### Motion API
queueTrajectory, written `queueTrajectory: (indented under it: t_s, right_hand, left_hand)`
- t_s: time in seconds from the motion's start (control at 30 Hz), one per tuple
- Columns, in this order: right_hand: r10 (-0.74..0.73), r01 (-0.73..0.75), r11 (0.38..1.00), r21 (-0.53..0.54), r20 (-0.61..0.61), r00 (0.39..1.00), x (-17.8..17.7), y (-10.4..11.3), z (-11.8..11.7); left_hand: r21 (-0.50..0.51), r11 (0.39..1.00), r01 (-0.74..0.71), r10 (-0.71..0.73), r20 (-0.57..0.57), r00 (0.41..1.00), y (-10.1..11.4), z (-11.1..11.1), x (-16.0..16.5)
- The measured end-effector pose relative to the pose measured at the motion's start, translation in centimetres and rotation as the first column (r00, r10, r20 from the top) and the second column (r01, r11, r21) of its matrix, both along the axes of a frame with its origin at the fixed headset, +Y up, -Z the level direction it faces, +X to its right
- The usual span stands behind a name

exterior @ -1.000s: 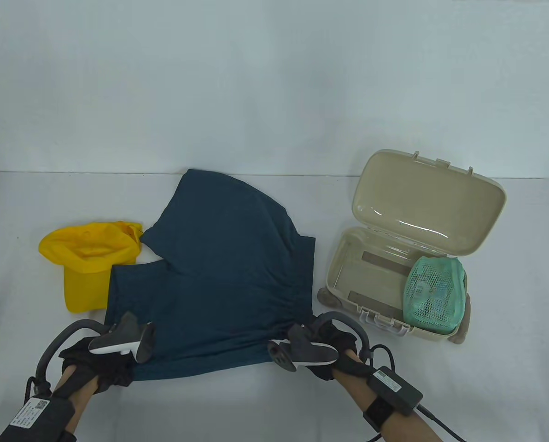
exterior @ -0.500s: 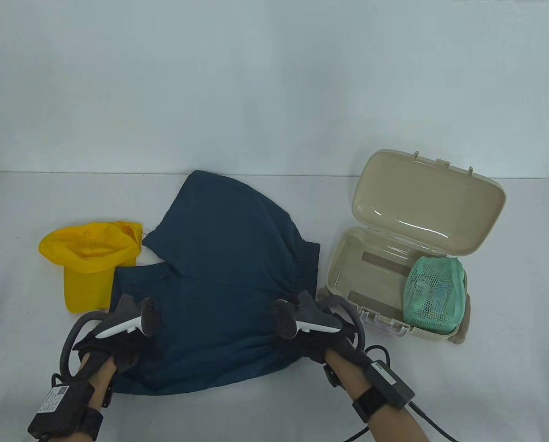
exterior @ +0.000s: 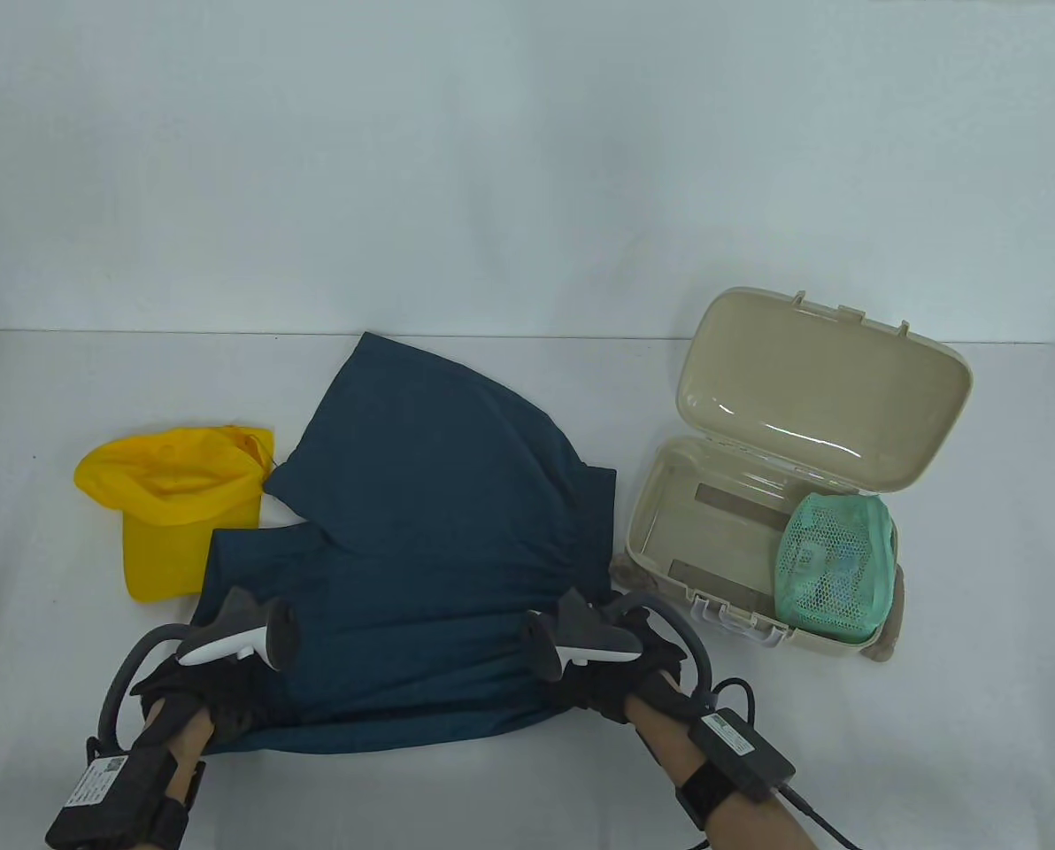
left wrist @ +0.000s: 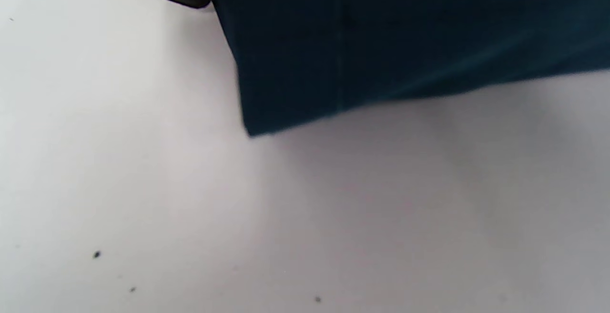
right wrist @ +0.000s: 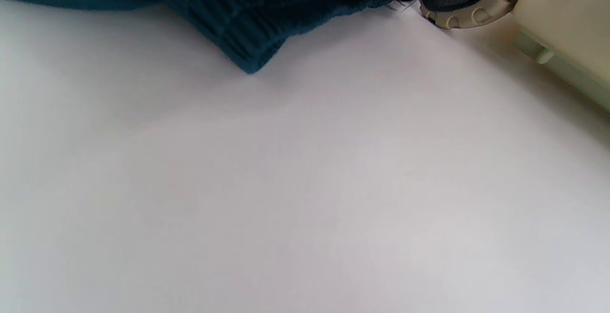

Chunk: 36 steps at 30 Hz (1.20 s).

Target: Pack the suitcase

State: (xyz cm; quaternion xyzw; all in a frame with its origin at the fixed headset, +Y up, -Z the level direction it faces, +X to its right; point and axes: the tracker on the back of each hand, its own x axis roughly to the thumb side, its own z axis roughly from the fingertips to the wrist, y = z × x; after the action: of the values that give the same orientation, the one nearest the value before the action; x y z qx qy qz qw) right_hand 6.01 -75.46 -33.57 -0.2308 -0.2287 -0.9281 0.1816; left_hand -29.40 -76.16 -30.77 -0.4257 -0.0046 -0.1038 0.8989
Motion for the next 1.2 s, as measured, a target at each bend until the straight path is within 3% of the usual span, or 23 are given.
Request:
queueTrajectory:
  t_s: [0.07,0.27,0.47,0.63,0.83,0.9,1.0,1.2]
  right_hand:
    - [-0.021,0.021,1.0,-0.006,0.001,1.0,0.0,0.4,-0.2]
    - [-0.355,0.352,0.935,0.042,0.121,0.927,0.2,4.5,-3.3]
    - [-0.344,0.333,0.939,0.084,0.228,0.911,-1.6,5.9,-7.8]
    - [-0.336,0.319,0.942,0.109,0.358,0.871,-2.4,4.9,-11.4]
    - [-0.276,0.276,0.959,0.063,0.434,0.858,-2.5,3.0,-12.8]
    - [-0.303,0.321,0.946,0.043,0.469,0.83,-2.6,2.2,-13.0]
    - [-0.21,0.236,0.972,0.005,0.473,0.855,-2.5,0.6,-13.5]
    - [-0.171,0.186,0.982,0.015,0.471,0.865,-2.2,-0.6,-13.9]
  left_hand:
    - [0.014,0.999,-0.03,0.03,0.012,0.999,0.7,-0.3,0.0]
    - [0.172,0.959,-0.226,0.232,-0.014,0.973,4.2,-3.7,0.5]
    - [0.316,0.923,-0.221,0.232,0.004,0.973,5.3,-8.9,2.9]
    - [0.352,0.912,-0.209,0.214,0.026,0.977,3.5,-11.9,5.6]
    - [0.319,0.916,-0.244,0.259,-0.005,0.966,0.9,-14.2,6.7]
    - [0.288,0.927,-0.241,0.259,-0.026,0.965,-0.1,-14.5,6.4]
    - [0.253,0.944,-0.214,0.227,-0.024,0.974,-1.0,-14.3,6.1]
    - [0.238,0.961,-0.137,0.143,-0.011,0.99,-0.8,-13.9,5.3]
